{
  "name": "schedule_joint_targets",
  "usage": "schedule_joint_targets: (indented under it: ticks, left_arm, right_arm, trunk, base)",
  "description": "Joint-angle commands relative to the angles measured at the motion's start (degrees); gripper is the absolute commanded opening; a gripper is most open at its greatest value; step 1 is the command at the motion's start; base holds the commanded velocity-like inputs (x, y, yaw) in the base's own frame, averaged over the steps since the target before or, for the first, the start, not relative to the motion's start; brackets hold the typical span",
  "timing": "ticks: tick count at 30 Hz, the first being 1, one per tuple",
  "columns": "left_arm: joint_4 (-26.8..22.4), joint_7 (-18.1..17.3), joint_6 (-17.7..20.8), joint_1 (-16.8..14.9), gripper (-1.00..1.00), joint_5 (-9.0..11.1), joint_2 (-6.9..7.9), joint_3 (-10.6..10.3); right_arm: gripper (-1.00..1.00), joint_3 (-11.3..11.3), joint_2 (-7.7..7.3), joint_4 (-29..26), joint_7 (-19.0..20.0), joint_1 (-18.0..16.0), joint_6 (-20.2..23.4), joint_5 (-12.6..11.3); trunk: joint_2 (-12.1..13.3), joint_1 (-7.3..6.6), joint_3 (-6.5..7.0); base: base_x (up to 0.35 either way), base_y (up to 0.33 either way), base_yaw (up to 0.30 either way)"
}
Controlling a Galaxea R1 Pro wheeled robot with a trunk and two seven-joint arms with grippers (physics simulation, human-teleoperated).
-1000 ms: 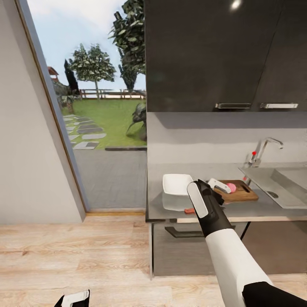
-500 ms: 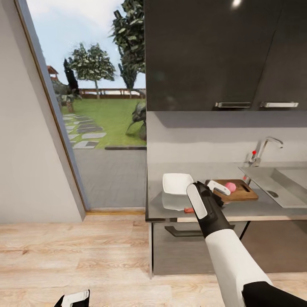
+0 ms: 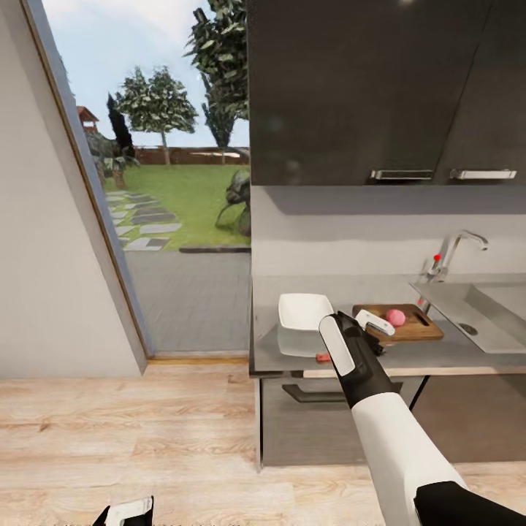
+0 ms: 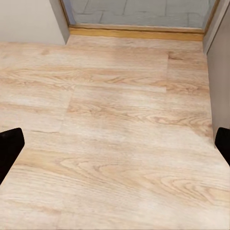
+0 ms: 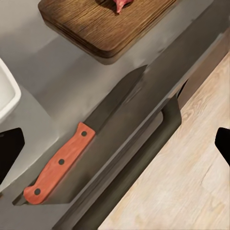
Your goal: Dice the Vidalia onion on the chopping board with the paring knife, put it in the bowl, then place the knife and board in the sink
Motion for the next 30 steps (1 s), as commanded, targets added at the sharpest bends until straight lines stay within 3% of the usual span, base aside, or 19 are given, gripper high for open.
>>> schedule_joint_targets:
  ticks: [1, 30]
  left_arm:
    - [0.2, 0.4, -0.4, -0.1, 1.0, -0.4, 0.03, 0.1]
    - [0.2, 0.3, -0.4, -0.1, 1.0, -0.4, 0.02, 0.1]
  right_arm:
    - [1.0, 0.0, 0.0, -0.1, -0.3, -0.1, 0.6, -0.2]
    - [1.0, 0.0, 0.0, 0.0, -0.3, -0.1, 0.5, -0.2]
  trunk:
    - [-0.1, 0.04, -0.21]
    - [-0.1, 0.04, -2.22]
  base:
    - [0.0, 0.0, 0.0]
    - [0.023, 0.037, 0.0]
